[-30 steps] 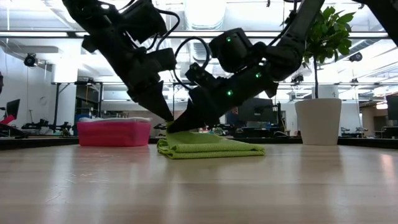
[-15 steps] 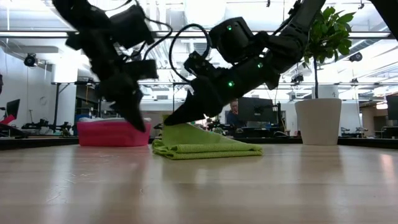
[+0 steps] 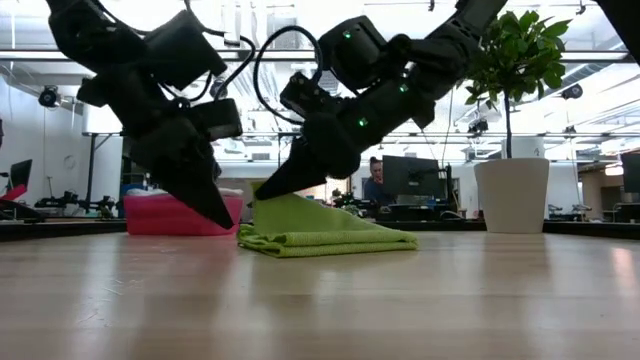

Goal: Fold microfiber towels
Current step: Fold the light green microfiber cloth

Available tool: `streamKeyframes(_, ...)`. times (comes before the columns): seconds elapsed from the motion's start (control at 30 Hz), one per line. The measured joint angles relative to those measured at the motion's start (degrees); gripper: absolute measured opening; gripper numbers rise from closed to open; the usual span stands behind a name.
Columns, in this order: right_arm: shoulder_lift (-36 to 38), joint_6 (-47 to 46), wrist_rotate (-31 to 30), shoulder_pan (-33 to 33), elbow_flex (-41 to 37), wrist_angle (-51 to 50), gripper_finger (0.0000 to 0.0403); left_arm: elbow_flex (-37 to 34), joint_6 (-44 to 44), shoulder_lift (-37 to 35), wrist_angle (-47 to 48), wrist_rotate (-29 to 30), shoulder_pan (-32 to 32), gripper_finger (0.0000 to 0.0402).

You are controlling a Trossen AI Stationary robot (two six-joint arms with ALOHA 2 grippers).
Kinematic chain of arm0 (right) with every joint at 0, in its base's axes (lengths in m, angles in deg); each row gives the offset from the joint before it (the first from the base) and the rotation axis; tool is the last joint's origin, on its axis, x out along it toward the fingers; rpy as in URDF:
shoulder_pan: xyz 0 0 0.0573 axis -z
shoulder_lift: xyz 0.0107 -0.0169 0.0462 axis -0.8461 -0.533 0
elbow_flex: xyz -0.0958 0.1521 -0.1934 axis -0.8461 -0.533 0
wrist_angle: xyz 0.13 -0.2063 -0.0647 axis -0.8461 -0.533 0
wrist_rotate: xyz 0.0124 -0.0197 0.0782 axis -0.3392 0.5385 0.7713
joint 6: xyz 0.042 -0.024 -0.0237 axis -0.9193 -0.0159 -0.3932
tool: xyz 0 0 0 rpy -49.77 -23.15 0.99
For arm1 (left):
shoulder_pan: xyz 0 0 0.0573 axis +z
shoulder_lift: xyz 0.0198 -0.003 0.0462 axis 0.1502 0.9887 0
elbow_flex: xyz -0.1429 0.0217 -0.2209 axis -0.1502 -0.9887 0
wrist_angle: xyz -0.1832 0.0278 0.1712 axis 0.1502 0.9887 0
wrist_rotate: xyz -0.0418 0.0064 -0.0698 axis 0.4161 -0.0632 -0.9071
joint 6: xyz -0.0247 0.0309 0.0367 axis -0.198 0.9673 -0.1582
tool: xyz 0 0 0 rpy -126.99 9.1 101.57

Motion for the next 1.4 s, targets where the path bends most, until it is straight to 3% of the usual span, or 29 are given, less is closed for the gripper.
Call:
streamKeyframes(0.23,0.00,0.69,1.22,0.00,1.00,-0.27,0.0008,-0.62,-0.26,4.76,-6.36,5.94,-0.14,0.0000)
streamKeyframes(0.37,-0.03,0.69,1.23,0.02,1.00,-0.73,0.0008,-0.61,-0.14,6.26,-5.92,10.83,-0.05,0.0000)
streamKeyframes(0.6,-3.25,0.60,0.17,0.58,2.74,0.15,0.0008,-0.66,0.13,6.35,-6.16,14.12,-0.01,0.0000)
streamKeyframes(0.73,-5.20,0.67,-3.59,1.26,4.77,1.02,0.0008,-0.66,0.17,6.37,-6.13,14.45,0.08,0.0000)
streamKeyframes(1.07,-5.53,-0.71,-1.91,2.58,5.26,0.34,0.0011,-0.66,0.07,6.39,-6.22,15.57,0.40,0.0000)
streamKeyframes(1.4,-7.94,-4.69,-1.35,3.26,6.14,1.30,0.0066,-0.64,0.15,6.39,-8.26,15.59,0.40,0.0000)
